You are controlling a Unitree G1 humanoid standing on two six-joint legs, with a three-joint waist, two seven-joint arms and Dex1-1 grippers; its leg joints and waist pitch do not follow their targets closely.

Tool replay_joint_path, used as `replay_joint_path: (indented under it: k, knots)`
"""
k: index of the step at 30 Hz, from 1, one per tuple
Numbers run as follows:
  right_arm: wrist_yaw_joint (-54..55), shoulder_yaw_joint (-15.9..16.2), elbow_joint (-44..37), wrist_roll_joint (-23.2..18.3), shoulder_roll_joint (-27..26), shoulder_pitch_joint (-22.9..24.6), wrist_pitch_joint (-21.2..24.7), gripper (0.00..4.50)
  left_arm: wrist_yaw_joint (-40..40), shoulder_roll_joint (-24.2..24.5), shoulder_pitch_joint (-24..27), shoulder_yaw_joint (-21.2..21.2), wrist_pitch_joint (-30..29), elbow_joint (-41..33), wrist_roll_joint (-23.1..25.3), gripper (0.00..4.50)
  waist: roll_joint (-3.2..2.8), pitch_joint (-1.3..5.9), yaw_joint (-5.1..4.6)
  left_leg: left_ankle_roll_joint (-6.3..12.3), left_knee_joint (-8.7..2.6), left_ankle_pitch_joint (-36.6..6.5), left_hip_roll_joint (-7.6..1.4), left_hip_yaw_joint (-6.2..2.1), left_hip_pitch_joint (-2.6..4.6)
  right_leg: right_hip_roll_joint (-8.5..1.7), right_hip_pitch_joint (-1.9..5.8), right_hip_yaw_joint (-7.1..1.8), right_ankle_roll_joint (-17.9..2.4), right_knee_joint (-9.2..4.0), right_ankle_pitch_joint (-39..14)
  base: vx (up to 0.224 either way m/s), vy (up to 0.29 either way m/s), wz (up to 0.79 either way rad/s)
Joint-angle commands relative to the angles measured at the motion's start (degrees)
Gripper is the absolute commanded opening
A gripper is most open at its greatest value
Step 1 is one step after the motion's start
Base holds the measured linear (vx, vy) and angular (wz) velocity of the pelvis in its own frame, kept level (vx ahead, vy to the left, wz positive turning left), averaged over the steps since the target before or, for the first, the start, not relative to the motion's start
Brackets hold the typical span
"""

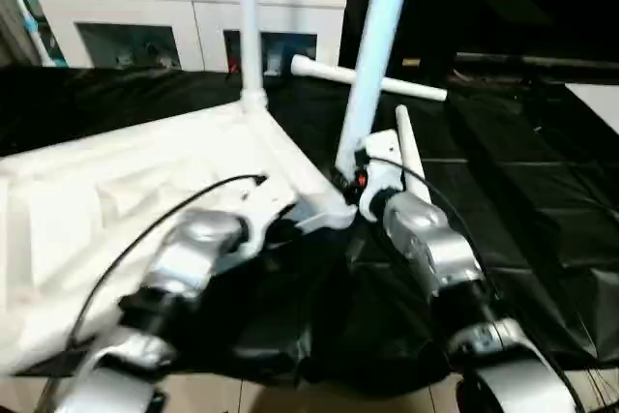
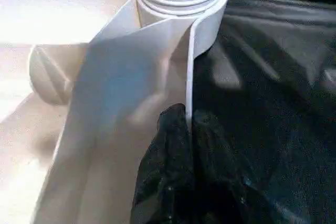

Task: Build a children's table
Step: Rotate table base

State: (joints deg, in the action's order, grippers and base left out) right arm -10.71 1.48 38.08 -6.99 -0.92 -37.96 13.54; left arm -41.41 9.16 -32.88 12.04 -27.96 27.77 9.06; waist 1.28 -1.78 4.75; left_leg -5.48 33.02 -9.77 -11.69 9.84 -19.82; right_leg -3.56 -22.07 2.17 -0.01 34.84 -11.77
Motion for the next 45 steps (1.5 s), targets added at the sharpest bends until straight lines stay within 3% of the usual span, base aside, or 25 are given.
replay_joint_path:
  k: [1,2,3,4,6,8,16,18,19,23,24,25,26,29,32,37,38,39,41,43,44,45]
  knots:
    - [2.7,0.0,8.3,-0.7,-3.2,2.2,5.7,1.85,9.2,-4.4,-1.8,-0.9,-4.8,1.8,1.4,0.0,-0.17,1.47,-0.72,-1.94,-4.73,-27.8,-0.99,-0.88,1.35,-3.86,-0.49,-1.94,-4.7,-6.48,-30.5,0.0,0.0,0.0]
    - [3.4,-0.3,8.9,-0.6,-3.5,1.9,5.7,1.85,10.2,-5.2,-2.2,-0.8,-5.8,1.9,1.7,0.0,-0.14,1.53,-0.44,-1.83,-4.68,-28.3,-0.89,-0.89,1.59,-3.79,-0.58,-1.82,-4.0,-6.74,-31.0,0.0,0.0,0.0]
    - [3.8,-0.4,9.4,-0.5,-3.7,1.6,5.7,1.85,10.8,-5.7,-2.4,-0.7,-6.7,1.8,1.8,0.0,-0.12,1.62,-0.42,-1.77,-4.71,-28.1,-0.87,-0.98,1.47,-3.89,-0.46,-1.84,-4.0,-6.66,-30.5,0.0,0.0,0.0]
    - [3.8,-0.4,9.4,-0.5,-3.7,1.6,5.7,1.85,10.8,-5.7,-2.4,-0.7,-6.7,1.8,1.8,0.0,-0.09,1.72,-0.42,-1.62,-5.02,-27.2,-0.9,-1.17,0.82,-3.9,0.07,-1.76,-3.8,-6.51,-29.0,0.0,0.0,0.0]
    - [4.2,-0.9,10.1,-0.7,-3.8,1.2,5.6,1.85,11.2,-6.1,-2.4,-0.7,-8.3,0.9,2.0,0.0,-0.05,1.95,-0.24,-1.66,-5.05,-26.5,-1.05,-1.06,0.96,-3.78,-0.07,-1.85,-4.1,-6.38,-25.7,0.0,0.0,0.0]
    - [4.5,-1.4,11.0,-0.5,-3.8,0.7,5.2,1.85,11.2,-5.9,-2.2,-0.2,-8.9,0.2,2.1,0.0,0.04,1.97,-0.3,-1.58,-5.21,-26.1,-0.99,-1.06,0.53,-3.75,0.2,-1.85,-4.5,-6.16,-23.9,0.0,0.0,0.0]
    - [5.0,-2.7,13.1,-0.2,-4.0,-0.8,4.0,1.85,11.3,-5.4,-2.3,0.0,-8.9,0.3,2.2,0.0,0.18,1.79,-0.62,-1.92,-5.29,-30.1,-0.92,-1.35,0.92,-3.85,-0.4,-1.59,-2.9,-6.98,-29.9,0.0,0.0,0.0]
    - [4.3,-2.7,13.4,-0.2,-4.1,-1.1,3.4,1.85,11.3,-5.2,-2.4,0.2,-8.7,0.2,2.0,0.0,0.15,1.93,-0.63,-1.89,-5.43,-29.8,-0.97,-1.41,0.88,-3.91,-0.22,-1.49,-2.8,-7.08,-29.5,0.0,0.0,0.0]
    - [4.1,-2.8,13.4,-0.3,-4.1,-1.1,3.4,2.2,11.2,-5.2,-2.3,0.2,-8.6,0.2,2.0,0.0,0.16,1.92,-0.63,-1.87,-5.56,-29.2,-1.03,-1.38,0.77,-3.88,-0.15,-1.5,-2.9,-7.07,-28.4,0.0,0.0,0.0]
    - [0.6,-3.2,13.3,-0.8,-3.8,-1.8,2.3,2.6,10.1,-4.0,-1.9,1.0,-7.5,-1.1,1.4,0.0,0.25,1.78,-0.68,-1.71,-5.6,-30.0,-1.01,-1.36,0.8,-3.86,-0.35,-1.5,-3.1,-7.16,-29.0,0.0,0.0,0.0]
    - [0.3,-3.3,13.5,-0.7,-3.6,-2.1,2.2,2.74,9.8,-3.8,-1.8,1.1,-7.4,-1.3,1.4,0.0,0.26,1.96,-0.81,-1.67,-5.66,-29.2,-1.06,-1.39,0.52,-3.99,-0.09,-1.6,-3.4,-7.02,-28.2,0.0,0.0,0.0]
    - [0.2,-3.3,13.6,-0.7,-3.5,-2.2,2.1,2.74,9.7,-3.6,-1.7,1.1,-7.4,-1.4,1.4,0.0,0.33,2.11,-0.91,-1.81,-5.91,-26.6,-1.2,-1.55,-0.32,-4.11,0.71,-1.57,-4.0,-6.49,-25.2,0.0,0.0,0.0]
    - [0.0,-3.6,13.8,-0.8,-3.2,-2.4,2.0,2.74,9.4,-3.4,-1.6,1.3,-7.3,-1.8,1.4,0.0,0.37,2.18,-1.07,-1.73,-5.88,-24.8,-1.26,-1.38,-0.44,-3.95,0.76,-1.56,-4.7,-6.18,-22.5,0.0,0.0,0.0]
    - [-0.6,-3.8,14.0,-0.8,-2.8,-2.8,1.7,3.06,9.0,-3.1,-1.4,1.4,-6.9,-2.0,1.2,0.0,0.27,1.96,-1.18,-1.34,-5.53,-25.1,-1.17,-0.91,0.15,-3.94,0.15,-1.85,-5.8,-6.38,-22.3,0.0,0.0,0.0]
    - [-2.2,-4.0,14.0,-0.8,-2.6,-3.1,1.0,3.43,8.7,-2.8,-1.3,1.6,-6.9,-2.2,1.0,0.0,0.3,2.26,-1.1,-1.1,-5.51,-21.9,-1.28,-0.82,-0.23,-3.98,0.76,-1.95,-6.8,-5.9,-18.8,0.0,0.0,0.0]
    - [-4.4,-3.5,13.3,-0.1,-1.7,-3.8,-1.4,3.87,8.3,-2.1,-1.1,2.0,-6.7,-2.7,0.6,0.0,0.21,3.09,-0.8,0.65,-4.64,-10.3,-1.25,-0.17,-0.77,-3.71,1.89,-1.92,-10.9,-4.08,-1.2,0.021,-0.007,0.01]
    - [-5.0,-3.7,13.1,-0.4,-1.6,-3.8,-2.1,3.87,8.2,-2.0,-1.0,2.1,-6.4,-2.6,0.6,0.0,0.16,3.17,-0.7,0.96,-4.53,-9.0,-1.24,-0.11,-0.79,-3.66,1.97,-1.88,-11.4,-3.87,0.9,0.0,0.0,0.0]
    - [-5.4,-3.9,13.1,-0.6,-1.6,-3.9,-2.2,3.45,8.1,-2.0,-1.1,2.1,-6.3,-2.5,0.6,0.0,0.17,3.2,-0.65,1.61,-4.31,-7.0,-1.21,0.02,-0.82,-3.56,2.04,-1.81,-12.3,-3.55,4.5,0.0,0.0,0.0]
    - [-6.1,-4.1,13.3,-1.0,-1.7,-4.1,-1.9,3.49,8.1,-2.0,-1.1,2.1,-6.2,-2.4,0.5,0.0,0.14,2.94,-0.66,2.17,-4.37,-7.0,-1.2,0.08,-0.85,-3.57,2.07,-1.71,-13.1,-3.61,4.6,0.0,0.0,0.0]
    - [-6.3,-4.6,13.1,-1.3,-1.8,-4.2,-3.0,3.46,7.8,-1.8,-1.0,2.2,-6.1,-2.7,0.5,0.0,-0.04,2.68,-0.69,1.68,-4.59,-10.1,-1.34,0.05,-0.74,-3.8,2.0,-1.73,-12.9,-4.14,-1.4,0.0,0.0,0.0]
    - [-6.3,-4.6,13.1,-1.2,-1.8,-4.2,-3.3,3.05,7.8,-1.8,-1.0,2.2,-6.1,-2.8,0.4,0.0,0.0,2.62,-0.73,1.32,-4.67,-11.3,-1.37,0.03,-0.75,-3.89,1.99,-1.77,-12.4,-4.36,-4.2,0.0,0.0,0.0]
    - [-6.4,-4.6,13.2,-1.0,-1.8,-4.2,-3.5,2.97,7.8,-1.7,-1.0,2.3,-6.0,-2.8,0.4,0.0,0.03,2.59,-0.73,1.13,-4.7,-11.6,-1.39,-0.01,-0.75,-3.91,2.0,-1.78,-12.1,-4.42,-5.2,0.0,0.0,0.0]
